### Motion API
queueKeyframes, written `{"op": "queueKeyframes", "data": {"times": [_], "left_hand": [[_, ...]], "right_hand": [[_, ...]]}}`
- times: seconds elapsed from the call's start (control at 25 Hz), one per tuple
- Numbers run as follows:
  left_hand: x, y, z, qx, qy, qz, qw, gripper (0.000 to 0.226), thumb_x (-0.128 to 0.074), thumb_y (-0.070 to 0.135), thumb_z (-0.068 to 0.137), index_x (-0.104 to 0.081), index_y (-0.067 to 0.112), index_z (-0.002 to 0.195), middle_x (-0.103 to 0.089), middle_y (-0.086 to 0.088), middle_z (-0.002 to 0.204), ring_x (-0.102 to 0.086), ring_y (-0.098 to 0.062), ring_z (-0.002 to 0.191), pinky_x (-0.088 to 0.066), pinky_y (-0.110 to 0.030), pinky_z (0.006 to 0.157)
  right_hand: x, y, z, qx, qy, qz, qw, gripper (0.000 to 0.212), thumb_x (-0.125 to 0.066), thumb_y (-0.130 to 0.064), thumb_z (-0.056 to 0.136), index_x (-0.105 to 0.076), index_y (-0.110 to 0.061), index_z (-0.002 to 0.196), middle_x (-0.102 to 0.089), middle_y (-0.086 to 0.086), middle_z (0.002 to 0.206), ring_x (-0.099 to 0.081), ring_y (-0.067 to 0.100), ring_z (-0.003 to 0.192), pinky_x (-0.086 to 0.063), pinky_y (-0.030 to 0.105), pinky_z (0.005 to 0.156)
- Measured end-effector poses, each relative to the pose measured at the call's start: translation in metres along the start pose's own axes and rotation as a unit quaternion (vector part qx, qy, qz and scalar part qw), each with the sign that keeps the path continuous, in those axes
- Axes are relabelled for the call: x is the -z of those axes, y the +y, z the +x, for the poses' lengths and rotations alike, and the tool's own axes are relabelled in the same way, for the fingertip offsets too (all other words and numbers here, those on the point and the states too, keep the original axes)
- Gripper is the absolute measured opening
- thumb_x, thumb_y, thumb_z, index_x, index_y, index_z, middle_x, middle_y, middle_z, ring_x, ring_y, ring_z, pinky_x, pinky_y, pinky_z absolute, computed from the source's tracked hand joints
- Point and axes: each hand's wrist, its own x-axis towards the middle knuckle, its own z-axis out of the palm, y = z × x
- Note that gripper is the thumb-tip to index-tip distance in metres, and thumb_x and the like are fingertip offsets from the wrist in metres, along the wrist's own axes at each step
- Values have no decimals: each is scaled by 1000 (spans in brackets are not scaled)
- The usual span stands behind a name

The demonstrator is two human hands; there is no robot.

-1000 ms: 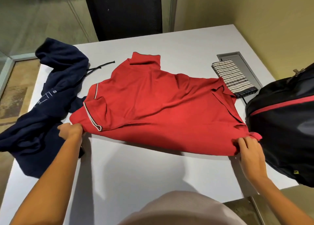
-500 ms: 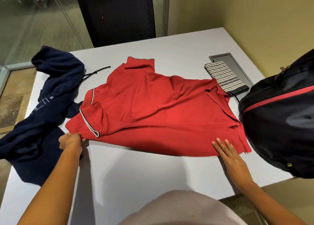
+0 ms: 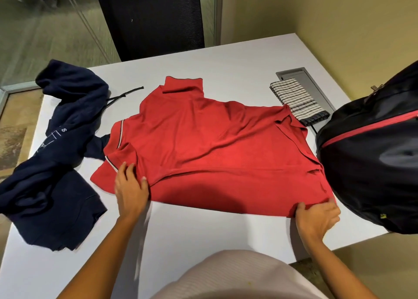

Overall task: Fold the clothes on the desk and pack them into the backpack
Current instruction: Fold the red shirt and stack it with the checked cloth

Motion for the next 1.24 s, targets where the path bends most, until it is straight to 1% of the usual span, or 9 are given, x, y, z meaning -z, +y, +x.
{"op": "queueKeyframes", "data": {"times": [0.08, 0.24, 0.4, 0.52, 0.64, 0.84, 1.08, 1.16, 1.24], "left_hand": [[-14, 3, -3, -11, -63, 1, 998, 57, -57, 20, 93, -35, 5, 144, -19, -18, 156, -19, -38, 142, -16, -52, 116], [-31, -1, -7, 9, -126, 64, 990, 63, -46, 37, 98, -22, 13, 152, -7, -13, 161, -4, -36, 147, -4, -56, 116], [-34, -2, -7, 9, -133, 79, 988, 65, -45, 40, 98, -19, 16, 153, -5, -13, 161, -3, -36, 147, -4, -57, 115], [-35, -2, -7, 11, -129, 84, 988, 65, -46, 39, 97, -21, 14, 152, -7, -15, 160, -5, -37, 147, -6, -58, 115], [-33, 0, -6, 15, -132, 88, 987, 65, -47, 38, 97, -22, 14, 152, -8, -15, 160, -6, -37, 146, -7, -58, 115], [-31, -1, -3, 17, -146, 95, 985, 66, -46, 42, 97, -21, 17, 152, -6, -14, 161, -6, -36, 147, -8, -58, 115], [-28, -4, -1, 24, -163, 113, 980, 68, -42, 49, 97, -14, 24, 153, -2, -10, 161, -2, -32, 148, -5, -57, 116], [-28, -2, -1, 30, -166, 115, 979, 68, -40, 49, 97, -13, 24, 153, 0, -9, 162, 0, -32, 148, -5, -57, 116], [-29, 1, -1, 37, -169, 114, 978, 67, -40, 48, 98, -12, 23, 153, 1, -10, 161, 0, -32, 148, -4, -58, 115]], "right_hand": [[3, -3, 11, -114, -20, 67, 991, 73, -69, -6, 85, -27, 4, 143, -38, 29, 138, -29, 45, 130, -28, 53, 108], [9, 6, 22, -80, -7, 121, 989, 34, -65, -12, 90, -58, 2, 120, -58, 27, 116, -47, 44, 113, -40, 45, 95], [13, 15, 21, -90, 39, 225, 969, 19, -65, -10, 90, -57, -8, 107, -49, 22, 124, -53, 28, 95, -47, 37, 90], [16, 20, 20, -160, -43, 281, 945, 14, -67, -16, 90, -58, -17, 100, -57, 13, 111, -55, 27, 101, -46, 37, 88], [28, 15, 24, -86, -42, 225, 970, 15, -63, -19, 93, -61, -8, 103, -61, 11, 101, -56, 24, 90, -41, 33, 78], [54, 8, 39, 40, -74, 276, 957, 15, -56, -33, 96, -55, -21, 87, -55, 3, 82, -50, 14, 76, -42, 28, 68], [66, 24, 61, 199, 5, -151, 968, 16, -57, -9, 95, -43, -10, 88, -56, 12, 75, -46, 29, 63, -37, 39, 59], [67, 33, 57, 149, 49, -176, 972, 28, -61, 14, 81, -46, -5, 97, -57, 19, 84, -47, 31, 67, -38, 40, 59], [61, 41, 48, 213, 39, -173, 961, 32, -60, 17, 77, -51, -2, 102, -55, 18, 89, -51, 34, 74, -41, 42, 62]]}}
